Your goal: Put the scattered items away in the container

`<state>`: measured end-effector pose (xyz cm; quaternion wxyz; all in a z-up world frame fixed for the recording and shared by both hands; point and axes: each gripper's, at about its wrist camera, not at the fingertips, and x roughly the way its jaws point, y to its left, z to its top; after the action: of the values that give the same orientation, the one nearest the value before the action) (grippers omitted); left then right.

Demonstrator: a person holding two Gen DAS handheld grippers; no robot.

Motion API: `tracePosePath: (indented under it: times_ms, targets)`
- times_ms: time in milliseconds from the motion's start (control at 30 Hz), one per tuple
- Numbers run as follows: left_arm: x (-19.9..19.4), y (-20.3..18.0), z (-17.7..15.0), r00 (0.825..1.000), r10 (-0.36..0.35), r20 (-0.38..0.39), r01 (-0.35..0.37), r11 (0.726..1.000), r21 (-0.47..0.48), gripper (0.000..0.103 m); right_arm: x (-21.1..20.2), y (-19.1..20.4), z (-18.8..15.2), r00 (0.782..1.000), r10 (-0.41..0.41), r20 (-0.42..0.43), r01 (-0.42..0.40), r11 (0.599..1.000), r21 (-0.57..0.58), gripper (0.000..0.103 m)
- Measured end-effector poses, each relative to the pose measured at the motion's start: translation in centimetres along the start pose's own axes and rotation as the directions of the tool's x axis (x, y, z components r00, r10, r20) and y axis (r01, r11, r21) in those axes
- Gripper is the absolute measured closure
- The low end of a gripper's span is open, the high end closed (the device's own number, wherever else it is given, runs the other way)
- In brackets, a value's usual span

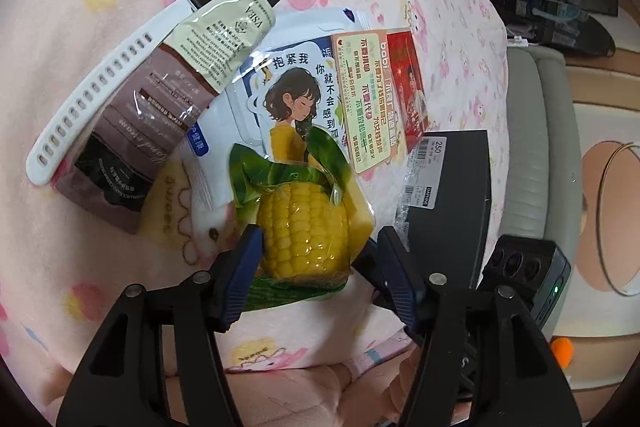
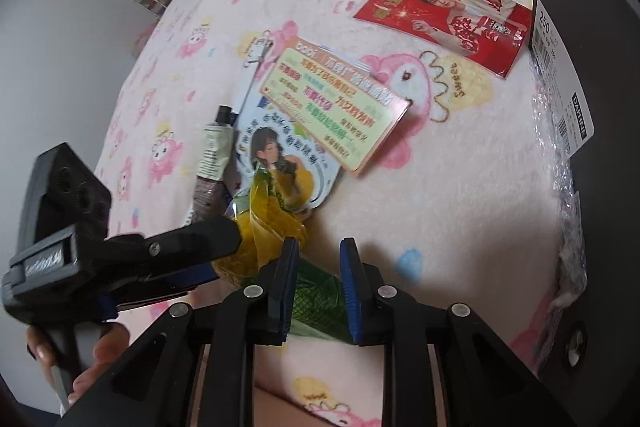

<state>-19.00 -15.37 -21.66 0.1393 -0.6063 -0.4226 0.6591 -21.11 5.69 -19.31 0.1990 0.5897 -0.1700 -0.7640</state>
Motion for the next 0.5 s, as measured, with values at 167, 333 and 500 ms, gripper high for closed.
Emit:
tracePosePath:
  times_ms: [167,333,500]
  targets:
    - [0.2,0.2,-0.1,0.997,-0.077,-0.011,0.076,0.997,-0.027,0.042,-2.2,0.8,-0.8,0.999,0.000,0.041,0.000,1.000,-0.019,0.084]
    - [0.6,0.5,0.1,0.983,-0.179,-0.028,0.177,0.982,-0.065,0.042,-4.2,1.7,-0.5,0.996,0.005,0.093,-0.001,0.999,-0.043,0.085]
    - [0.7,1.4,0.3,0.979,-0.203,-0.017,0.200,0.972,-0.122,0.042,-4.3,2.4,-0.7,0.995,-0.014,0.100,0.023,0.996,-0.091,0.085]
